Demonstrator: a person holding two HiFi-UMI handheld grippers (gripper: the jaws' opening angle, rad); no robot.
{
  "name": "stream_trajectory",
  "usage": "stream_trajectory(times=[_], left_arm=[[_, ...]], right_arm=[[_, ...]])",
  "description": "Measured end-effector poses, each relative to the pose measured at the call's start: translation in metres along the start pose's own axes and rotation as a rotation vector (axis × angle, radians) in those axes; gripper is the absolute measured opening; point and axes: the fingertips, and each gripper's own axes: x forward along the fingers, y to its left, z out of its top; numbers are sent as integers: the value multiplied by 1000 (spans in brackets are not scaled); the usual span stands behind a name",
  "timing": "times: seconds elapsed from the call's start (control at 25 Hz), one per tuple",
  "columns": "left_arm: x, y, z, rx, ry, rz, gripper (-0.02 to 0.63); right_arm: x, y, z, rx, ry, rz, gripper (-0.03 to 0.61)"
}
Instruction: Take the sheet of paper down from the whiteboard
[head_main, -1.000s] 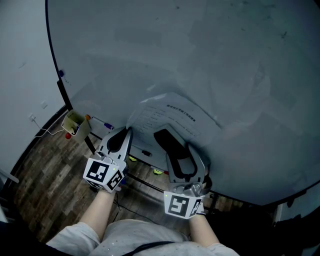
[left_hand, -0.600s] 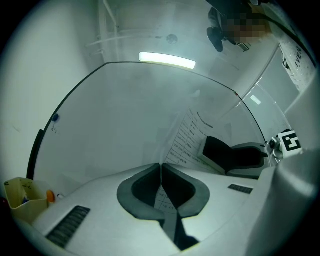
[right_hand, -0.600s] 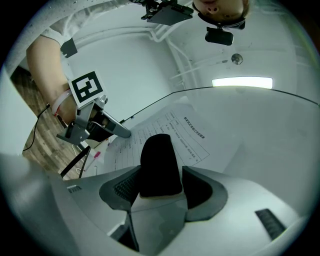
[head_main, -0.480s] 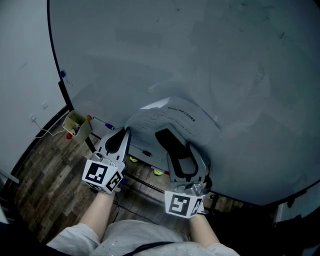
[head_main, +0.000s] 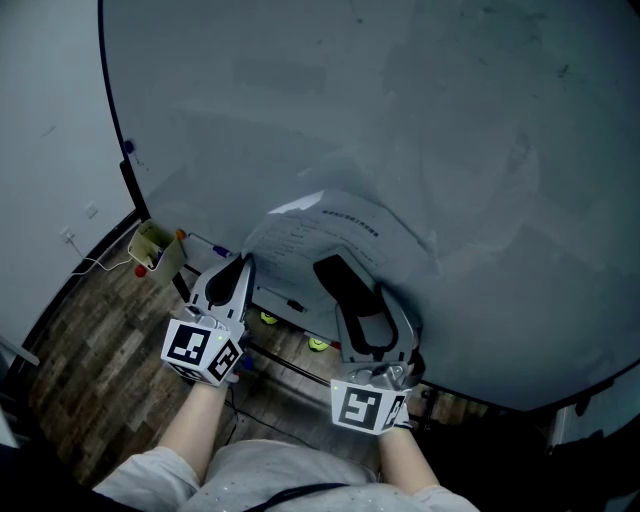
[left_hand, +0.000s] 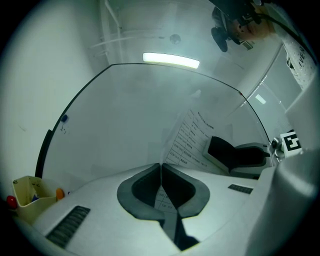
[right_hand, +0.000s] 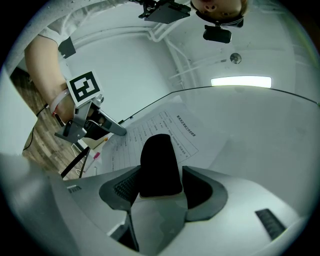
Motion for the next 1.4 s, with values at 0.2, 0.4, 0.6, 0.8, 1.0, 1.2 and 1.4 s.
stream_trajectory(times=[0.2, 0.4, 0.6, 0.8, 1.0, 1.2, 1.4], left_arm=[[4, -1, -10, -8, 18, 38, 20], [4, 1, -14, 5, 19, 51, 20], [4, 1, -12, 14, 15, 62, 20], [4, 1, -11, 20, 12, 67, 20], [4, 1, -12, 26, 9, 67, 20], [3, 2, -10, 35, 1, 76, 20], [0, 3, -10, 24, 5, 92, 20]], right_arm=[[-2, -8, -16, 16, 6, -3, 261], [-2, -11, -21, 21, 8, -8, 261], [0, -12, -24, 25, 14, -8, 261], [0, -12, -24, 22, 13, -11, 261], [1, -12, -24, 21, 11, -17, 261], [2, -12, -25, 22, 11, -11, 261], [0, -13, -27, 27, 12, -14, 261]])
